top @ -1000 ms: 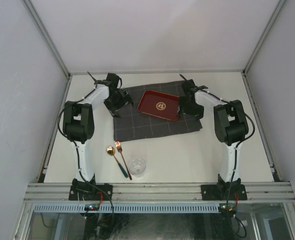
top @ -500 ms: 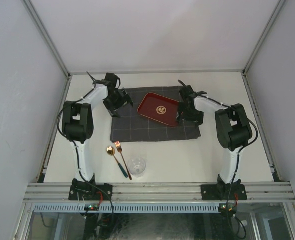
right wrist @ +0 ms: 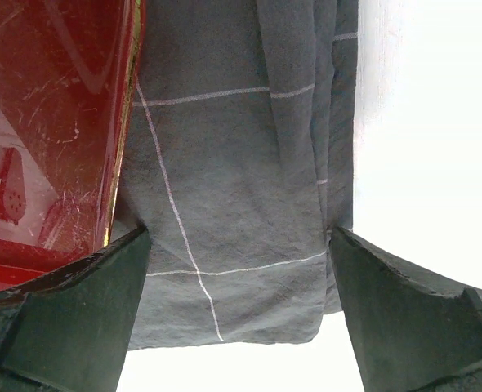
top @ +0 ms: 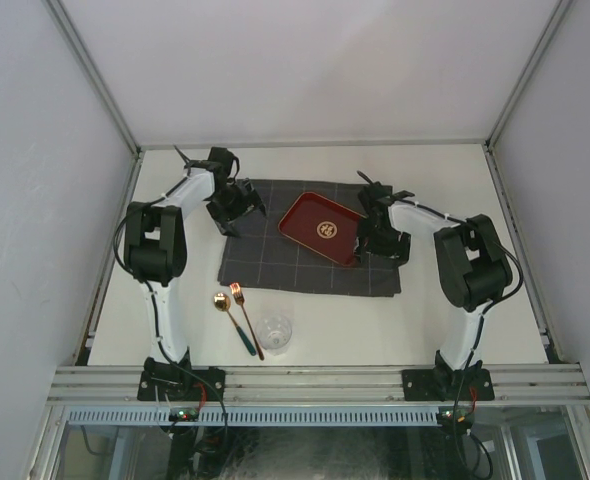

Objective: Set the dinner table for one person
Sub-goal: Adjust the napkin at the center of the board.

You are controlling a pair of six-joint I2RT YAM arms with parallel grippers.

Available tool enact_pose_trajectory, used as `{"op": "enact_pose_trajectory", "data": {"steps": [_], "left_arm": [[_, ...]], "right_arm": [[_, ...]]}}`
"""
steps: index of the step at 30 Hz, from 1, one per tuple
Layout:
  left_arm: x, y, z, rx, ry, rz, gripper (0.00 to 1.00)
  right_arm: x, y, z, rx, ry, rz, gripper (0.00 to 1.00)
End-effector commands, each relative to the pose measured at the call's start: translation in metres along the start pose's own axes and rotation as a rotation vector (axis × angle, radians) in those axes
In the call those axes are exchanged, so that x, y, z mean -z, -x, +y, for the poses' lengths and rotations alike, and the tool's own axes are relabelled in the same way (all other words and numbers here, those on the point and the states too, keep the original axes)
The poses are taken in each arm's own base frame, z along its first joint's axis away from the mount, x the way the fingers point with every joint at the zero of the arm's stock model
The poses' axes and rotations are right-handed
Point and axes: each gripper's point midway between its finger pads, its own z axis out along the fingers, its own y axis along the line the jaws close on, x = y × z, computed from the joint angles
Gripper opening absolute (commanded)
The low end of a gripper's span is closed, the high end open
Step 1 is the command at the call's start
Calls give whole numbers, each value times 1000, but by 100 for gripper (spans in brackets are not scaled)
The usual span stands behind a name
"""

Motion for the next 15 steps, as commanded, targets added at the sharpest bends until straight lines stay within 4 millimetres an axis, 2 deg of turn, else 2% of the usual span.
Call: {"op": "enact_pose_trajectory", "data": {"steps": [1,6,15], "left_arm": [[6,4,-8,-27,-38,3,100],[4,1,-4,-24,-36,10,100],[-10,-14,3,2,-47,59,100]], "right_arm": [[-5,-23,-24,9,-89,74,90],[-12,-28,-29,3,-89,94,90],[-16,-16,-41,-20,-81,99,90]]}}
